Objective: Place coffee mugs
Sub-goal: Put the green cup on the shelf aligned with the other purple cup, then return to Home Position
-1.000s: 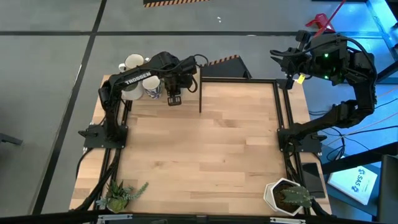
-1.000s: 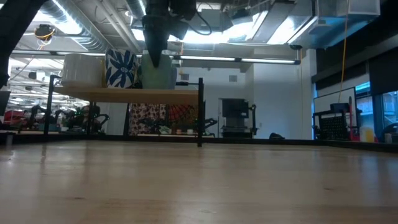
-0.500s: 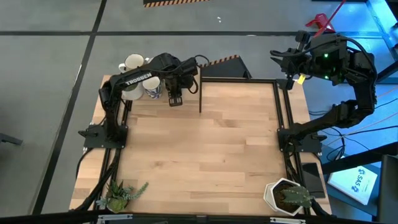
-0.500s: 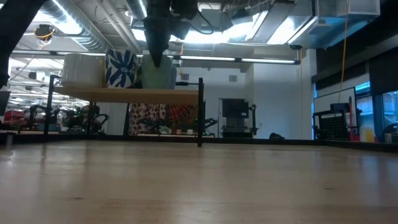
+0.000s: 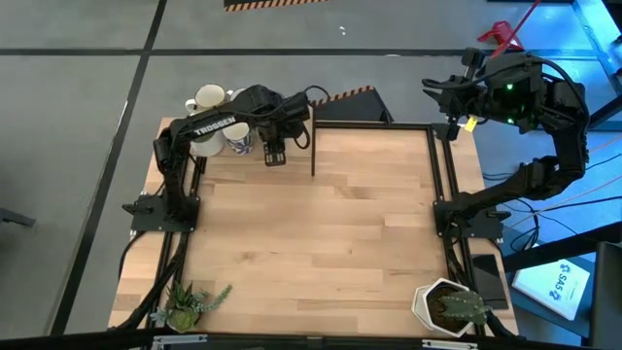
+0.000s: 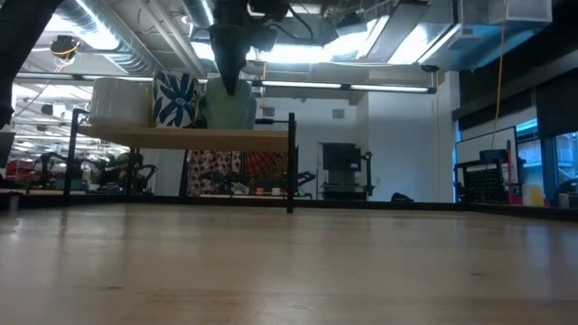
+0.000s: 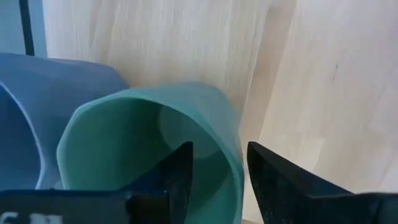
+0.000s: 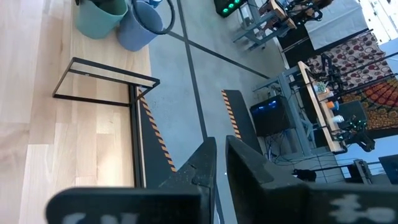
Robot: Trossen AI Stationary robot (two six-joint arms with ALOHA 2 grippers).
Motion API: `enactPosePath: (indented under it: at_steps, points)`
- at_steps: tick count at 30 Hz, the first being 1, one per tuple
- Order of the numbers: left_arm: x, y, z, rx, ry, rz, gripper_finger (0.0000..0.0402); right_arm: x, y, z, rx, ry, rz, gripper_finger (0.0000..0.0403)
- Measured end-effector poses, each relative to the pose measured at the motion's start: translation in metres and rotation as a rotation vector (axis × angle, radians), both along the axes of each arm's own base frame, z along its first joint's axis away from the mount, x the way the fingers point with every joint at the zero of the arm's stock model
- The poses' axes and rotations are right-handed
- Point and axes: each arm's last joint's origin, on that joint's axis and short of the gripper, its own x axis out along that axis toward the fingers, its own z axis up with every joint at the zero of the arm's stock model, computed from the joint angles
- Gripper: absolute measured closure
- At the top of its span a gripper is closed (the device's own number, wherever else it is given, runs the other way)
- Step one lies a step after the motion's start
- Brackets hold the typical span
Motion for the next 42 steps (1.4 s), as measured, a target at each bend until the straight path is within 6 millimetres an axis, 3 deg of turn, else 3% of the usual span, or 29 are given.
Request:
enactPosePath:
  at_steps: [10,16,21,26,31,33,37,42]
  points:
    - [-0.012,-0.009,0.019,0.004,-0.080,0.010,0.0248,0.000,0.000,0.000,0.005,-0.004,-0.003,0.0375]
    - [-0.029,-0.016,0.041,0.028,-0.163,0.038,0.0248,0.002,-0.001,0.003,-0.013,-0.035,0.000,0.0375]
    - [-0.051,-0.028,0.074,0.055,-0.307,0.093,0.0248,0.003,-0.001,0.007,-0.029,-0.069,0.002,0.0375]
    - [-0.075,-0.048,0.113,0.075,-0.533,0.064,0.0248,-0.005,0.000,-0.001,-0.042,0.049,-0.025,0.0375]
    - [-0.109,-0.062,0.146,0.245,-0.705,0.085,0.0248,-0.005,0.005,0.001,-0.010,0.016,0.221,0.0375]
    - [-0.122,-0.068,0.162,0.257,-0.836,0.045,0.0248,-0.014,0.003,0.002,-0.011,-0.010,0.216,0.0375]
    - [-0.160,-0.084,0.185,0.198,-1.076,-0.177,0.0248,-0.053,0.014,0.002,-0.041,-0.107,0.170,0.0375]
    - [-0.197,-0.098,0.169,0.179,-1.084,-0.229,0.0248,-0.082,0.028,-0.025,-0.062,-0.260,0.177,0.0375]
